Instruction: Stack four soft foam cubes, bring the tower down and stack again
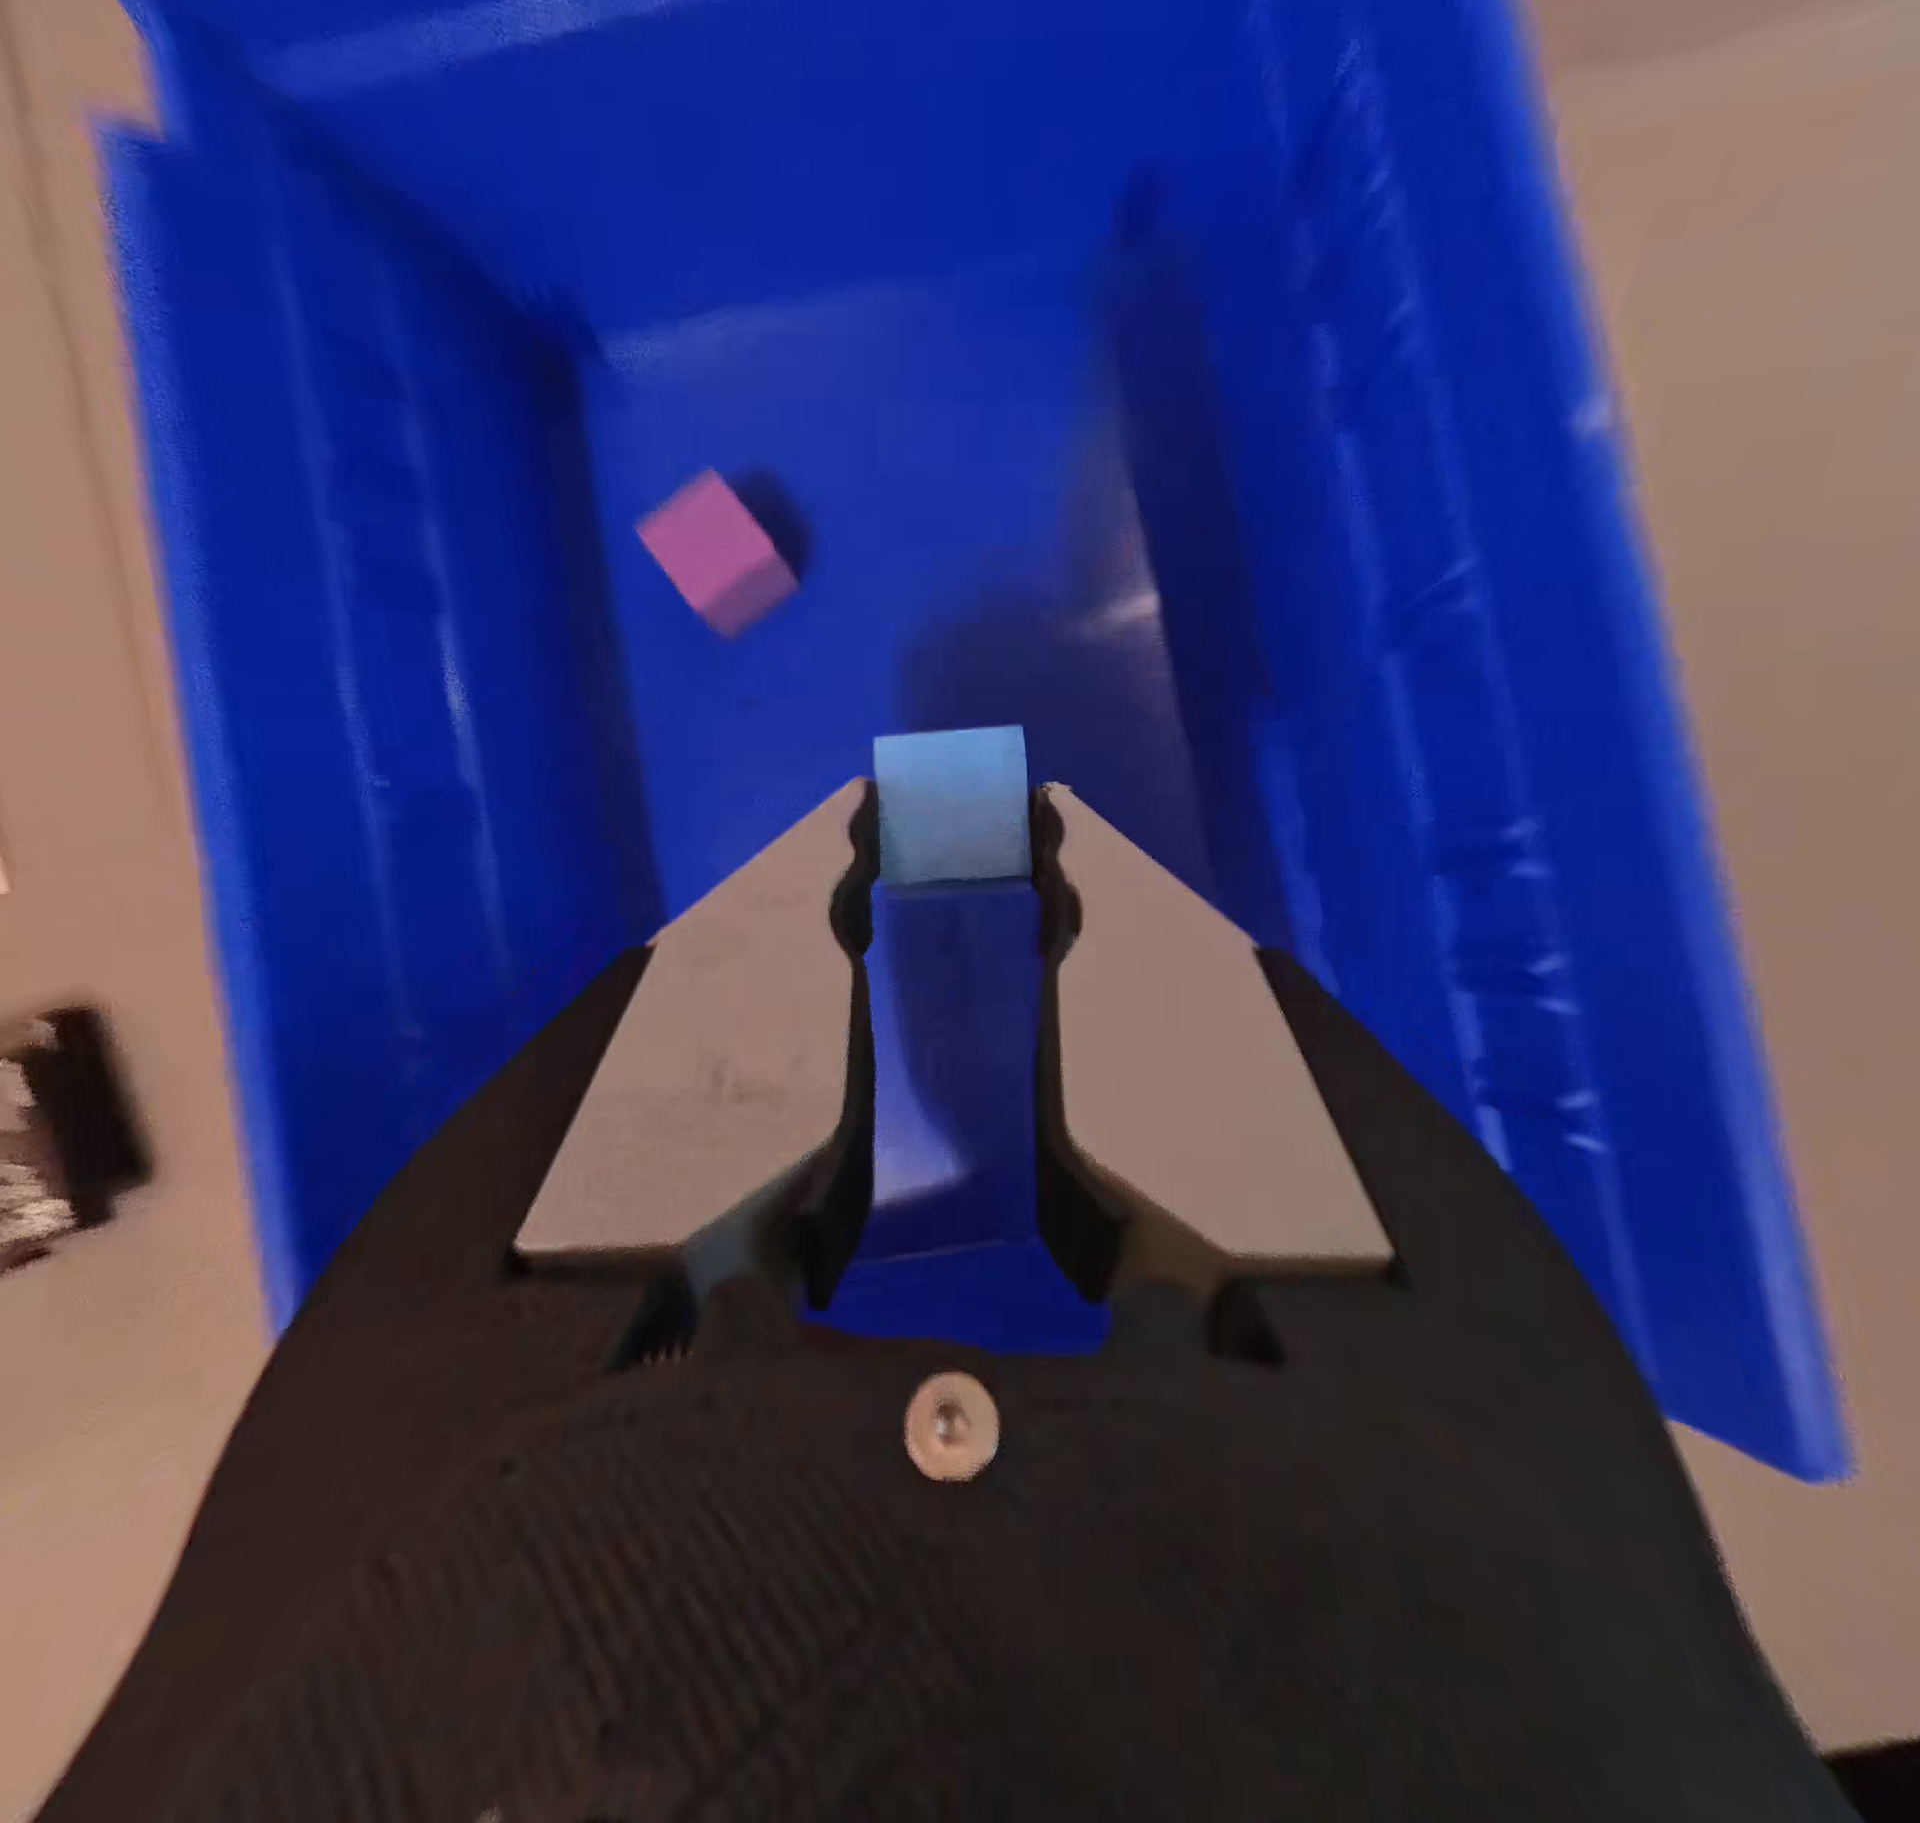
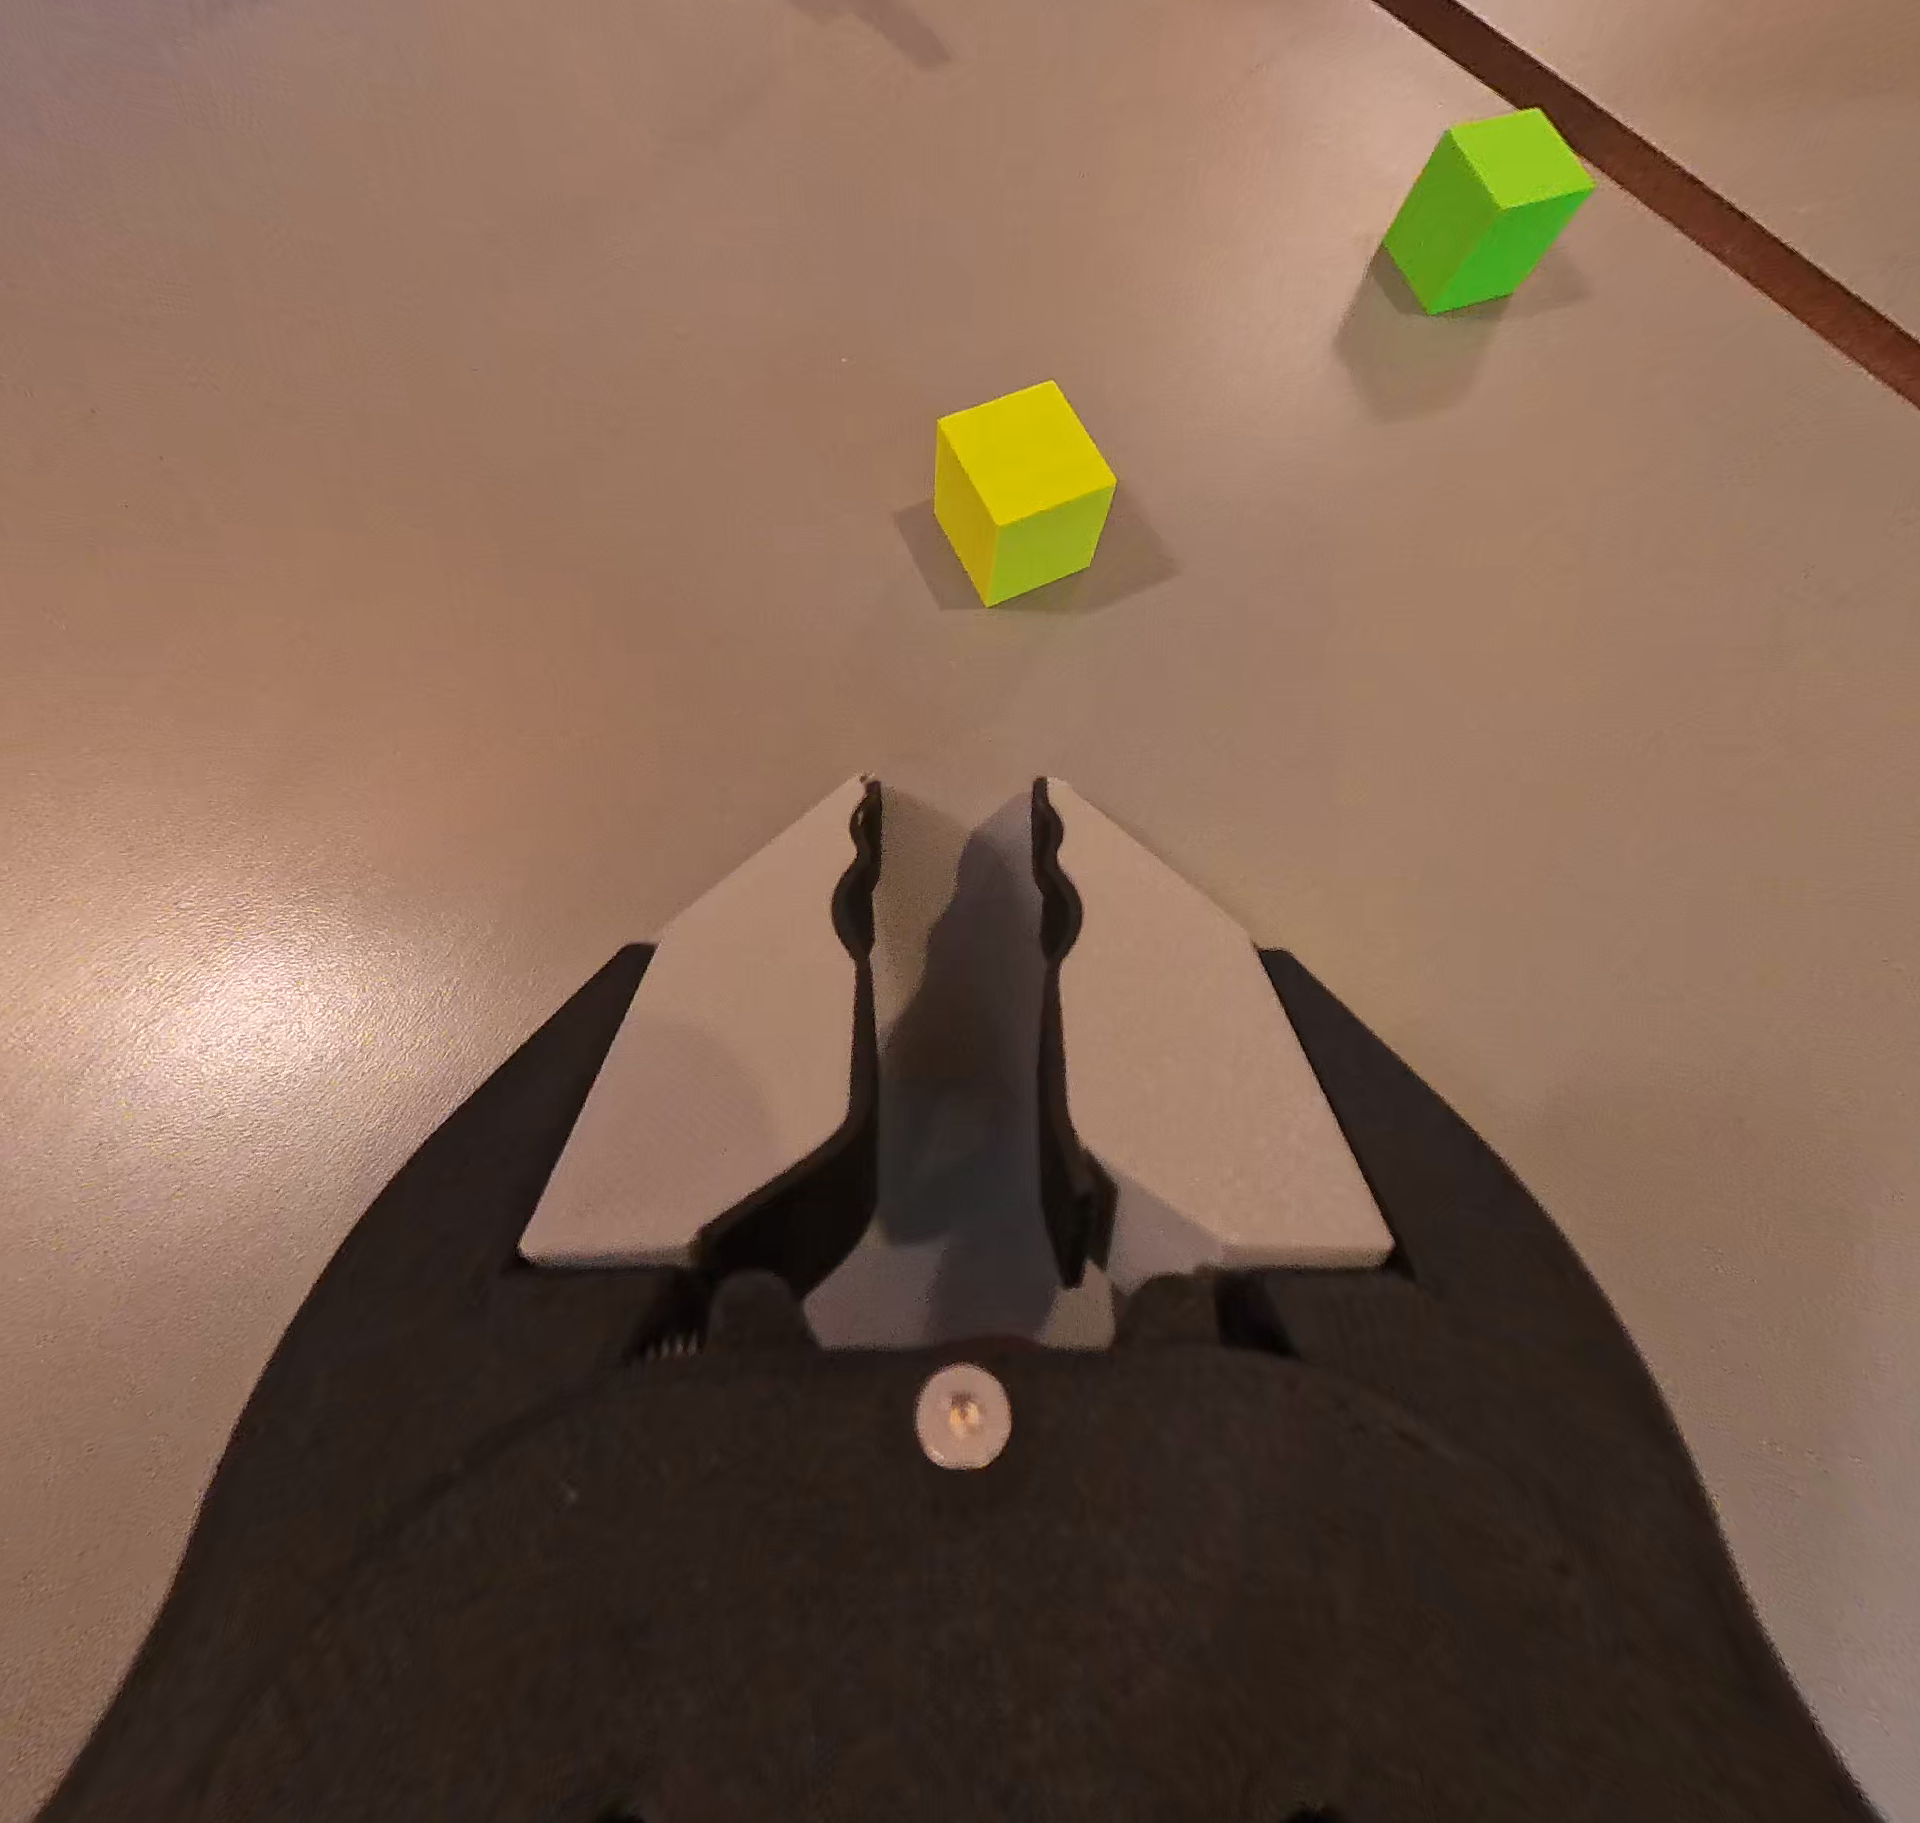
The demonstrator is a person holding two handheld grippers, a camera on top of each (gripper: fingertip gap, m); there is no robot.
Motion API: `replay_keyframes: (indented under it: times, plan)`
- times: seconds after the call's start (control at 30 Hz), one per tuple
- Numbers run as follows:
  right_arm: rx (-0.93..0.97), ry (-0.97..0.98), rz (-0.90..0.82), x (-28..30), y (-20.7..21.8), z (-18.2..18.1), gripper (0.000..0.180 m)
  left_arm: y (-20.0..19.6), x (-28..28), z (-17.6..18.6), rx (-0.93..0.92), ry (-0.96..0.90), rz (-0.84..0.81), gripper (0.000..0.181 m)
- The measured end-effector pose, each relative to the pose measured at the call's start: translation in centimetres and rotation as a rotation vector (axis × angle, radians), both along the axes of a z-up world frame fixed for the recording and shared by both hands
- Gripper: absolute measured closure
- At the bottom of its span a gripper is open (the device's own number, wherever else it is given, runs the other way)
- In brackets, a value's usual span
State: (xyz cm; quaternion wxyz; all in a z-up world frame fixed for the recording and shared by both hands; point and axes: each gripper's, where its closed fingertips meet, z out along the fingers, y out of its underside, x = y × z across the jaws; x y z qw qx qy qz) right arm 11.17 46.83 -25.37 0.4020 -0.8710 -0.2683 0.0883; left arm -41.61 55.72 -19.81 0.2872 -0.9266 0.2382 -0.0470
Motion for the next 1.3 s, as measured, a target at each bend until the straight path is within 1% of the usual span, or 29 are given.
replay_keyframes:
  times: [0.03, 0.07, 0.1, 0.13, 0.2, 0.27, 0.33, 0.37, 0.4, 0.43, 0.5, 0.6, 0.67, 0.73, 0.8, 0.83, 0.9, 0.97, 1.0, 1.07, 1.17, 1.23, 1.3]
  plan:
    - [0.002, -0.005, -0.002, 0.0, 0.0, 0.0, 0.153, 0.0, -0.5, -0.9, -0.009, 0.010, 0.023, 0.142]
    - [0.011, -0.011, -0.008, 0.1, 0.1, 0.0, 0.153, 0.3, -0.7, -1.1, 0.007, 0.025, 0.043, 0.121]
    - [0.023, -0.015, -0.016, 0.2, 0.1, 0.2, 0.153, 0.8, -0.5, -0.3, 0.052, 0.032, 0.053, 0.111]
    - [0.033, -0.018, -0.022, 0.3, 0.1, 0.3, 0.153, 1.4, 0.1, 1.2, 0.118, 0.029, 0.055, 0.111]
    - [0.039, -0.018, -0.028, 0.4, 0.2, 0.4, 0.153, 2.4, 2.0, 5.6, 0.269, 0.021, 0.051, 0.109]
    - [0.034, -0.017, -0.044, 0.6, 0.3, 0.3, 0.152, 2.2, 6.0, 10.4, 0.400, -0.043, -0.001, 0.110]
    - [0.031, -0.006, -0.073, 1.0, 0.5, 0.4, 0.153, 0.3, 12.8, 13.8, 0.469, -0.164, -0.153, 0.117]
    - [0.030, 0.006, -0.087, 1.2, 0.6, 0.4, 0.153, -1.1, 16.8, 14.5, 0.477, -0.210, -0.251, 0.121]
    - [0.031, 0.020, -0.099, 1.4, 0.6, 0.6, 0.153, -2.4, 20.8, 14.4, 0.469, -0.235, -0.349, 0.122]
    - [0.034, 0.036, -0.107, 1.5, 0.6, 0.7, 0.153, -3.6, 24.7, 13.5, 0.447, -0.238, -0.438, 0.122]
    - [0.040, 0.067, -0.104, 1.5, 0.6, 1.0, 0.152, -5.3, 31.9, 10.1, 0.389, -0.200, -0.583, 0.115]
    - [0.049, 0.073, -0.093, 1.4, 0.5, 1.2, 0.152, -5.6, 40.7, 3.6, 0.303, -0.124, -0.683, 0.112]
    - [0.044, 0.060, -0.091, 1.4, 0.4, 1.1, 0.152, -5.2, 45.4, 0.2, 0.220, -0.138, -0.688, 0.105]
    - [0.043, 0.045, -0.095, 1.5, 0.4, 0.9, 0.153, -4.1, 48.9, -1.9, 0.174, -0.167, -0.652, 0.106]
    - [0.047, 0.043, -0.103, 1.8, 0.5, 1.0, 0.154, -2.9, 51.2, -3.6, 0.126, -0.175, -0.609, 0.099]
    - [0.047, 0.050, -0.112, 2.0, 0.5, 1.0, 0.154, -2.5, 51.8, -4.6, 0.098, -0.156, -0.599, 0.097]
    - [0.043, 0.074, -0.129, 2.3, 0.6, 1.2, 0.154, -2.0, 52.3, -5.9, 0.077, -0.134, -0.607, 0.145]
    - [0.044, 0.102, -0.137, 2.5, 0.7, 1.4, 0.154, -1.5, 51.6, -5.4, 0.088, -0.132, -0.590, 0.147]
    - [0.047, 0.113, -0.140, 2.6, 0.7, 1.5, 0.154, -1.3, 51.0, -4.4, 0.119, -0.141, -0.586, 0.147]
    - [0.046, 0.129, -0.144, 2.7, 0.7, 1.6, 0.155, -1.0, 48.9, -1.0, 0.203, -0.161, -0.574, 0.147]
    - [0.041, 0.123, -0.145, 2.7, 0.7, 1.5, 0.155, -1.2, 43.5, 6.4, 0.315, -0.227, -0.540, 0.147]
    - [0.038, 0.103, -0.137, 2.5, 0.6, 1.3, 0.155, -1.0, 38.1, 11.4, 0.398, -0.235, -0.498, 0.146]
    - [0.033, 0.080, -0.124, 2.1, 0.6, 1.1, 0.156, -0.4, 31.5, 15.1, 0.450, -0.205, -0.424, 0.146]
